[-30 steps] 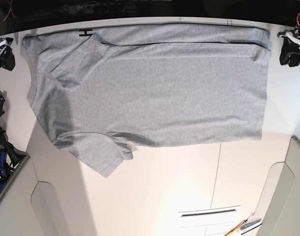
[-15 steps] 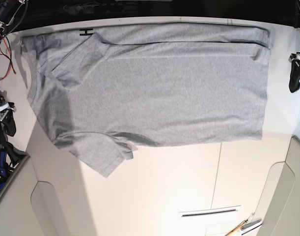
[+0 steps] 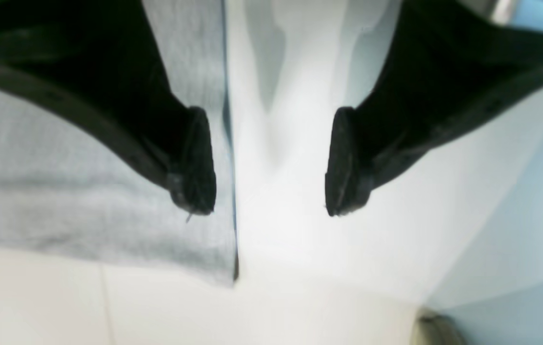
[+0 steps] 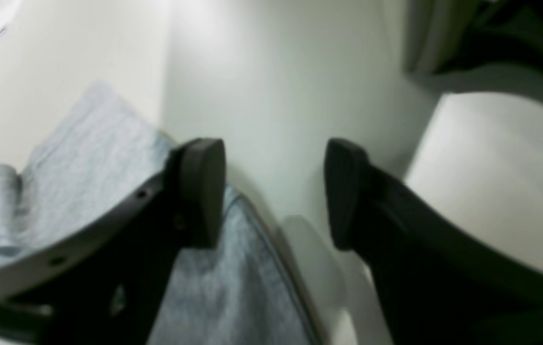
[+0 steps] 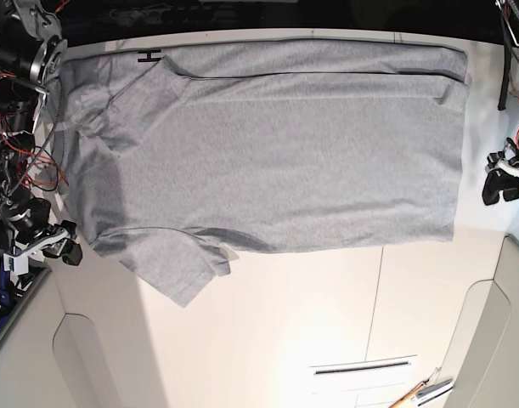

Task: Fold the T-shirt properly
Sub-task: 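Grasp the shirt's hem edge with both grippers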

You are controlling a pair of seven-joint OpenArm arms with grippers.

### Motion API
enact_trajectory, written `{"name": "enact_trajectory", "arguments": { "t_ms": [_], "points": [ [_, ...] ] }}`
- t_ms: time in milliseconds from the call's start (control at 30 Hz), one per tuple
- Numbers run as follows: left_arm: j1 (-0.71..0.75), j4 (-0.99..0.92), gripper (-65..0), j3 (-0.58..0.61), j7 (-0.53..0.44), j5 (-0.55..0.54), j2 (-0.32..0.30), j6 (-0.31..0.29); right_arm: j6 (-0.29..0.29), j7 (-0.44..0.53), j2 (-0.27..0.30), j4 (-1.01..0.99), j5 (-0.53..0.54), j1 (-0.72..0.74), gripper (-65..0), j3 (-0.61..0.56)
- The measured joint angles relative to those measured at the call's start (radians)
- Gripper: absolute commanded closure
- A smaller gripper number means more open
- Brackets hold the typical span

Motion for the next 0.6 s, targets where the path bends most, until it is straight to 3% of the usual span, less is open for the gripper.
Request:
{"name": "enact_trajectory", "arguments": {
  "t_ms": [267,600],
  "points": [
    [-0.219,-0.303,-39.5,0.199,-0.046,0.023,0.005,0.001,0.001,0.019,-0.005,-0.051,-0.039,-0.008,-32.8,-0.013],
    [-0.263,-0.337,-39.4,0.24,-0.068,0.006,0.068,-0.003,0.029,-0.006,-0.005,-0.051,0.058,-0.031,-32.8,-0.013]
  ]
}}
